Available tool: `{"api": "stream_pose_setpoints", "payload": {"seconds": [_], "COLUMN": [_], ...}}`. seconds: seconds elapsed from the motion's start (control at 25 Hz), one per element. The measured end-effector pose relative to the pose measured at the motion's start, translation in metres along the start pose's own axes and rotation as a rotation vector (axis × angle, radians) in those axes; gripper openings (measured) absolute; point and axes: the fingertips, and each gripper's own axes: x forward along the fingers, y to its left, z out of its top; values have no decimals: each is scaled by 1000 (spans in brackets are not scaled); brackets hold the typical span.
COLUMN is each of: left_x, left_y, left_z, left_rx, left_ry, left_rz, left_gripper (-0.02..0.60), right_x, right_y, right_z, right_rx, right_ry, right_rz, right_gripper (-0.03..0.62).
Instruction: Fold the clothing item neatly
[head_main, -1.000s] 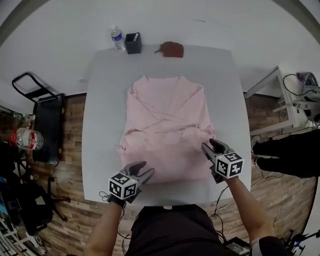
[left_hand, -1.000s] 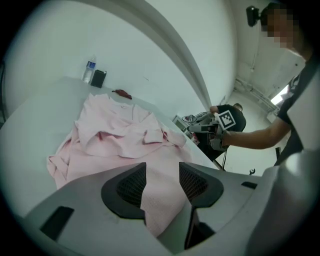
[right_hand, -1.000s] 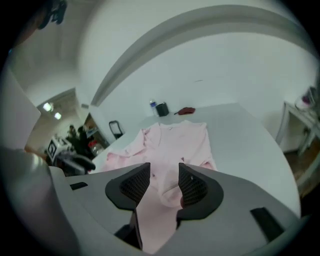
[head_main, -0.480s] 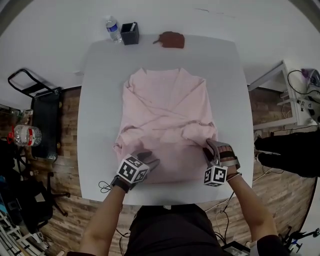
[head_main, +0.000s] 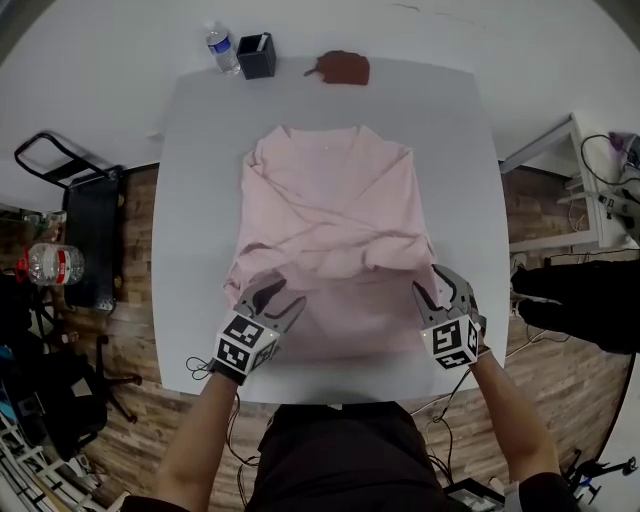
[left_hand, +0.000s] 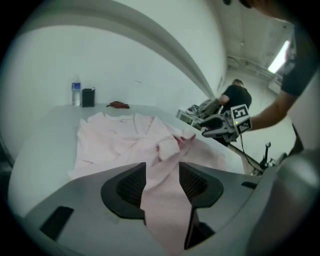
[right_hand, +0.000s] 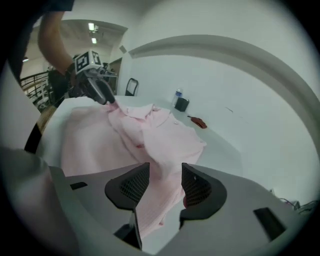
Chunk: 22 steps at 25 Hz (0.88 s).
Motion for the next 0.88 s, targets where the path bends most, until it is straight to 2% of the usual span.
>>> {"api": "stream_pose_setpoints", "payload": {"seconds": [0.12, 0.24, 0.36, 0.52, 0.68, 0.88], "left_x": [-19, -32, -39, -41, -40, -32], "left_y": [-35, -56, -68, -80, -81, -76], "left_z": [-25, -54, -77, -103, -127, -143], "left_rx": [143, 214, 288, 405, 531, 602], "left_ry": [51, 93, 132, 193, 266, 317], "left_rz": [-28, -26, 7, 51, 125, 235], "left_gripper": [202, 202, 202, 204, 216, 227], "right_x": [-31, -49, -59, -64, -64, -59], "right_y": [49, 91, 118, 143, 156, 155], "right_z": [-21, -44, -58, -71, -86, -100], "right_rx": [-119, -180, -215, -237, -310, -401], "right_ry": [3, 28, 54, 86, 126, 167], "right_rz": [90, 167, 199, 211, 188, 129], "right_gripper": [179, 179, 181, 187, 192, 193]}}
